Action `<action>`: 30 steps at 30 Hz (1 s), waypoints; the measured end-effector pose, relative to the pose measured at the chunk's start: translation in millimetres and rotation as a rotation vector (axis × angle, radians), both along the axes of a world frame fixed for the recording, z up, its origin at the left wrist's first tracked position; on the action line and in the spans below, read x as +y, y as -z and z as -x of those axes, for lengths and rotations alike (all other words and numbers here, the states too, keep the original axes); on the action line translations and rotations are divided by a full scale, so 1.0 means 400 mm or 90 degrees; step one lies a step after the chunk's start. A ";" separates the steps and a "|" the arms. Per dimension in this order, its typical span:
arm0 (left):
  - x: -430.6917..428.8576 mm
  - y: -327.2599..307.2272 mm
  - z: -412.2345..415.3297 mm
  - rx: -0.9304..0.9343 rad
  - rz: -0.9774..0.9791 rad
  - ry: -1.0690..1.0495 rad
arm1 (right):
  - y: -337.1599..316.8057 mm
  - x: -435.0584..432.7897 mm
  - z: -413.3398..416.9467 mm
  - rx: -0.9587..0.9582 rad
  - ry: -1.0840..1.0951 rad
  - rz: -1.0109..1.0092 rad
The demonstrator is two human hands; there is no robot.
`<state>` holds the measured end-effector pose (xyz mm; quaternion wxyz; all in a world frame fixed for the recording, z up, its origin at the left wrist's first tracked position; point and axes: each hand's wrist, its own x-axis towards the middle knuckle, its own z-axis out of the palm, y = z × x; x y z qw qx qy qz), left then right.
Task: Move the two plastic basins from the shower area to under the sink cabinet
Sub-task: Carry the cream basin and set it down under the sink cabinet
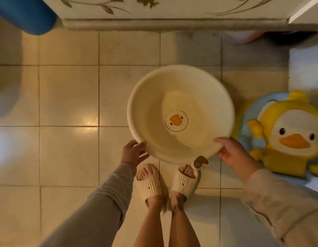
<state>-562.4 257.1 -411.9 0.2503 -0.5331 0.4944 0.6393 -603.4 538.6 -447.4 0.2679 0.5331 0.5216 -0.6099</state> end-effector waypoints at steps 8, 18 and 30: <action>-0.034 0.263 0.341 0.164 0.018 0.039 | 0.246 -0.030 0.410 0.125 -0.036 0.001; -0.029 0.294 0.469 0.124 0.030 0.127 | 0.299 -0.031 0.509 0.159 -0.057 0.046; -0.055 -0.360 -0.057 -0.212 0.044 0.295 | -0.365 -0.025 -0.052 -0.101 -0.264 0.017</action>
